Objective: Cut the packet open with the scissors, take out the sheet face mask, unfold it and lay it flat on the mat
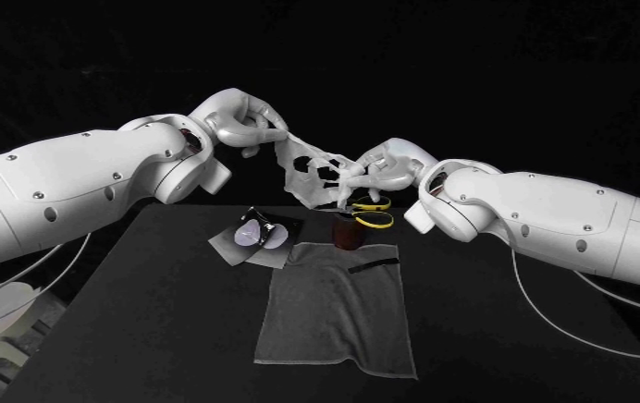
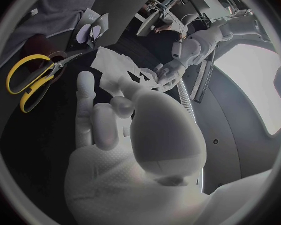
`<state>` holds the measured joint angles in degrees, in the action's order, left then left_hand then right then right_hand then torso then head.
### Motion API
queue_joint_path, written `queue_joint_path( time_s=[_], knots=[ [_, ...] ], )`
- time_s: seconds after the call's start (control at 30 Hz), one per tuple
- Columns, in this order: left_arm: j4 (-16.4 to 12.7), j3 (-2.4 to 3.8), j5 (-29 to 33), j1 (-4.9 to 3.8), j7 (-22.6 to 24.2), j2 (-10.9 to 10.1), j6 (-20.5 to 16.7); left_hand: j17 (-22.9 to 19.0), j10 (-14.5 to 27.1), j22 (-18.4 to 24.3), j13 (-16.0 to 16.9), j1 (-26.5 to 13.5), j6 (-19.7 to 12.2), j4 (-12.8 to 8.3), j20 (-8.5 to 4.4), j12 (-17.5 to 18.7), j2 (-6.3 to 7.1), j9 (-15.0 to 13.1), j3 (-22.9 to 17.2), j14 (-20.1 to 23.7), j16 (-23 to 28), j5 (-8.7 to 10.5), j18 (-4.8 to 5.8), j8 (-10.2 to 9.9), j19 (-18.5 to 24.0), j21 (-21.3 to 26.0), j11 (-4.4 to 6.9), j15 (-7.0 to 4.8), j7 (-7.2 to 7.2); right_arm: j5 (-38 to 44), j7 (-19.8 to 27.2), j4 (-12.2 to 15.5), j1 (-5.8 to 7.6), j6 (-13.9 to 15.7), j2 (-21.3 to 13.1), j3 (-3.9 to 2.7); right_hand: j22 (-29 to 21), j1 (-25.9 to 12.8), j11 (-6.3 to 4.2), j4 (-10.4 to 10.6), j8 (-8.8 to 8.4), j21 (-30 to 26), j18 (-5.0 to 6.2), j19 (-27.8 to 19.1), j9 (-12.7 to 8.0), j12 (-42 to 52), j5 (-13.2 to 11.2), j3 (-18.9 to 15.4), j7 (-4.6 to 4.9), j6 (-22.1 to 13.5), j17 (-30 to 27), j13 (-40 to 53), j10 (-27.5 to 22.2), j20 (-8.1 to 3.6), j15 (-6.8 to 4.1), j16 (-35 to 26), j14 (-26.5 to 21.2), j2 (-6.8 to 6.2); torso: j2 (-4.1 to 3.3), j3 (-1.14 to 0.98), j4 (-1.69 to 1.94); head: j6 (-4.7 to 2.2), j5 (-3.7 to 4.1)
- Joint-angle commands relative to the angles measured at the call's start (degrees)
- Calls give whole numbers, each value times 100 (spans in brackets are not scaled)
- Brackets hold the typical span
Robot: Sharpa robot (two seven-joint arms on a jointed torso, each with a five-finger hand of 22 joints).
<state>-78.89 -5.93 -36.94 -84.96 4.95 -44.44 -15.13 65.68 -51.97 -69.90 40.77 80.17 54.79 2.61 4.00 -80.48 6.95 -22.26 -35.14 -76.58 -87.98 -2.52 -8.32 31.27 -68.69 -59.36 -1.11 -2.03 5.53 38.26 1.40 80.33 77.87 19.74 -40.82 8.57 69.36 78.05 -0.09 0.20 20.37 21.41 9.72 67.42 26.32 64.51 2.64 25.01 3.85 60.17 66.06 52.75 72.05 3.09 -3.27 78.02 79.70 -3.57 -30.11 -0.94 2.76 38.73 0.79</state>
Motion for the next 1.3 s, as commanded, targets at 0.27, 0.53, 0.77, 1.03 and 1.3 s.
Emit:
queue_joint_path(
  time_s=[0.27, 0.53, 0.77, 1.03, 1.3],
  knots=[
    [19, -41, 804, 10, -125, -85, -25, 4, -60, -19, 12, -61, 43, -4, -6, 7, 15, -376, -44, -53, 0, -25, 87, 41, -61, -50, 9, 10, -15, 1072, -715, 23, 197, -682, -118, -22, 12, 2, -14, -29, 46, 28, 61, -8, 26, -67, 14, 44, -1, -10, -12, -29, 12, 14, 1, -39, -8, 7, -4, -2, -1, -13, 1],
    [13, -63, 1006, 18, -181, -100, -24, 33, -74, -33, 20, -80, 45, 3, -6, 6, 32, -386, -58, -70, -2, -25, 92, 45, -78, -73, 12, 8, -18, 1183, -870, 43, 270, -680, -145, -32, 14, -8, -15, -34, 49, 31, 62, -3, 29, -78, 14, 50, -2, -7, -17, -35, 17, 13, 0, -45, -5, 2, -3, -3, 2, -21, -11],
    [-69, -69, 1095, 20, -148, -140, 25, 47, -78, -41, 20, -88, 46, 5, -7, 7, 41, -391, -64, -79, -3, -25, 95, 47, -87, -85, 14, 7, -20, 1146, -893, 160, 309, -750, -198, -38, 16, -20, -17, -45, 52, 36, 63, 5, 33, -106, 14, 63, -3, -5, -30, -60, 18, 12, -3, -57, -1, -6, -6, 0, -4, -29, -10],
    [-234, -70, 1040, 33, 5, -111, 76, 45, -62, -41, -6, -89, 44, 5, -7, 12, 43, -394, -73, -79, -2, -25, 95, 47, -87, -85, 16, 6, -21, 926, -861, 362, 316, -884, -191, -30, -8, -208, 30, -36, -46, -25, 49, -82, -4, -610, 12, 28, 36, -111, -392, -569, -337, 43, 42, -328, -190, -112, -4, 6, -3, -38, 5],
    [-372, -1, 807, 8, -30, -121, 331, 37, -48, -41, -27, -83, 38, -2, -9, 19, 44, -399, -92, -76, -1, -25, 94, 45, -89, -86, 18, 3, -22, 787, -825, 419, 229, -909, -121, 3, -73, -451, 179, 69, -407, -132, 31, -192, -189, -881, 12, -105, 226, -455, -583, -815, -610, 131, 163, -497, -350, -298, -2, -5, 5, -17, 12]
  ],
)
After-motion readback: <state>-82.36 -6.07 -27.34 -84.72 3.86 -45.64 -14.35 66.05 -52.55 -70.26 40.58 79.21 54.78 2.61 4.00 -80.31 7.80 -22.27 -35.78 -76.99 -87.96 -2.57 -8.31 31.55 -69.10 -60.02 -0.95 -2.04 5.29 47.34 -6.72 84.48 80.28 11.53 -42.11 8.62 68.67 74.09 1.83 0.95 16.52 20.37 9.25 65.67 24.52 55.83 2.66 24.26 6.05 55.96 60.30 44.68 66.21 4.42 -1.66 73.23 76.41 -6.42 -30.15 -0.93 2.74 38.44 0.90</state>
